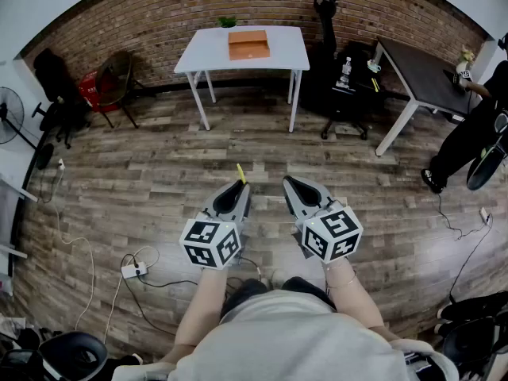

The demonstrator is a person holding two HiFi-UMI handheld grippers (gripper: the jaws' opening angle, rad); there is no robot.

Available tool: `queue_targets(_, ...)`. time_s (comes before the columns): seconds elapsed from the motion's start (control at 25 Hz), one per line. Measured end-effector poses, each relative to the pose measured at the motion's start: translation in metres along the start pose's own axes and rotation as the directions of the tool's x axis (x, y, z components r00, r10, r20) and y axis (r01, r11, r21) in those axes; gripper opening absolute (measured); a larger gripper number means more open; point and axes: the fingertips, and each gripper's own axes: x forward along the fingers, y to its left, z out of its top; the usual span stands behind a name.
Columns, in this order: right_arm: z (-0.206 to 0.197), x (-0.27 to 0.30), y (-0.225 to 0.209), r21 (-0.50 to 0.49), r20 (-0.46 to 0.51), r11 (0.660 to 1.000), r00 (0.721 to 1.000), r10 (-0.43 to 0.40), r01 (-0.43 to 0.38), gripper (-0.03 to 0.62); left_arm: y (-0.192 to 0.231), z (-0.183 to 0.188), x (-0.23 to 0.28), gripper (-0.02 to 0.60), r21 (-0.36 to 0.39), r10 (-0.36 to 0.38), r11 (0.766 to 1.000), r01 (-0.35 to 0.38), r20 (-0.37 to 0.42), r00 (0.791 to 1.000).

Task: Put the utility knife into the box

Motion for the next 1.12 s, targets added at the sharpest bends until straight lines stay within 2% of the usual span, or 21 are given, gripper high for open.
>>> queue_targets(0.28,0.004,0.014,-0.015,-0.012,0.006,1.000,1.000,0.023,-0.023,-0.002,0.000,0.004,0.024,0.051,0.018,-0.005,1.000,0.005,0.002,1.000)
queue_targets(0.52,0.012,0.020,-0.035,0.027,0.034,0.999,0.999,0.037,-0.038,-0.002,0.000,0.004,0.043,0.051,0.015,0.004,1.000,-0.004,0.007,1.000)
queue_targets(0.84,0.003,0.029,-0.072,0.034,0.003,0.998,0.999,0.051,-0.051,-0.002,0.004,0.006,0.080,0.051,0.003,0.015,1.000,-0.015,0.021,1.000)
queue_targets(1.12,0.001,0.075,-0.111,0.035,-0.016,0.998,0.998,0.056,-0.055,-0.002,0.038,0.013,0.138,0.051,-0.012,0.009,1.000,-0.009,0.014,1.000)
